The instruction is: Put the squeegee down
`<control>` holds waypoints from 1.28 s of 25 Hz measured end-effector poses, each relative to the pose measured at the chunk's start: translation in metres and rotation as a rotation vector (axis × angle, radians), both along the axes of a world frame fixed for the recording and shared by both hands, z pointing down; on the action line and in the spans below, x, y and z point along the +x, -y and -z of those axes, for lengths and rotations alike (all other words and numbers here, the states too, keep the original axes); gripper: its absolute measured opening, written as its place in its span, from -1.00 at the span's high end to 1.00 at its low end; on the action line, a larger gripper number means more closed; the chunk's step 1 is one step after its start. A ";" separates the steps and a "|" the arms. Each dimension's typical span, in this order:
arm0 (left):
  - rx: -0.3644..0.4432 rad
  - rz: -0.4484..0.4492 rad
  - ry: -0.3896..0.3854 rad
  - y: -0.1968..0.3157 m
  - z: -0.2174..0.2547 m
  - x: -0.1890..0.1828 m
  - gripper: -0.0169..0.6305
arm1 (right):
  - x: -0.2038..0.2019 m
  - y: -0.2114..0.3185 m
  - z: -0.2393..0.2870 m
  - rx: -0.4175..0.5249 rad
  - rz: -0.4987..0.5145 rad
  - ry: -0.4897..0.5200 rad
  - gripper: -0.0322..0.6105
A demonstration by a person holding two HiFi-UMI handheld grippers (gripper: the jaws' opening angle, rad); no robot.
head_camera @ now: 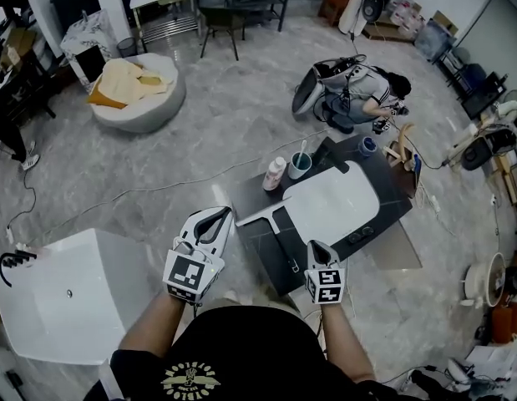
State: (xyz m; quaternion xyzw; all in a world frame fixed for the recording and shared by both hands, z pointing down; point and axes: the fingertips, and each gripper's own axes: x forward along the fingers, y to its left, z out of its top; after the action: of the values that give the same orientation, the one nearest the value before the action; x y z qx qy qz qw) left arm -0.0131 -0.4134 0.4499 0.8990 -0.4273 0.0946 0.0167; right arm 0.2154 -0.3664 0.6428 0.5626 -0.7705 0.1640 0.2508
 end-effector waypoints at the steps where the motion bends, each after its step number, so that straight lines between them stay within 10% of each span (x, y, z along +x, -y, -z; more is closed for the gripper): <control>1: 0.006 -0.010 -0.002 -0.003 0.002 0.000 0.88 | -0.003 -0.001 0.014 0.030 0.001 0.006 0.81; 12: 0.057 -0.124 0.001 -0.037 0.027 0.006 0.88 | -0.039 -0.027 0.172 0.322 0.053 0.019 0.81; 32: 0.091 -0.178 -0.019 -0.047 0.032 0.016 0.88 | -0.050 -0.053 0.182 0.294 0.035 0.006 0.81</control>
State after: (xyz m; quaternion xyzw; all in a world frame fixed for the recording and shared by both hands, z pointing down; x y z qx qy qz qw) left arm 0.0025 -0.3668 0.4176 0.9340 -0.3496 0.0678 -0.0288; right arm 0.1652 -0.3135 0.4606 0.5792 -0.7967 0.0464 0.1663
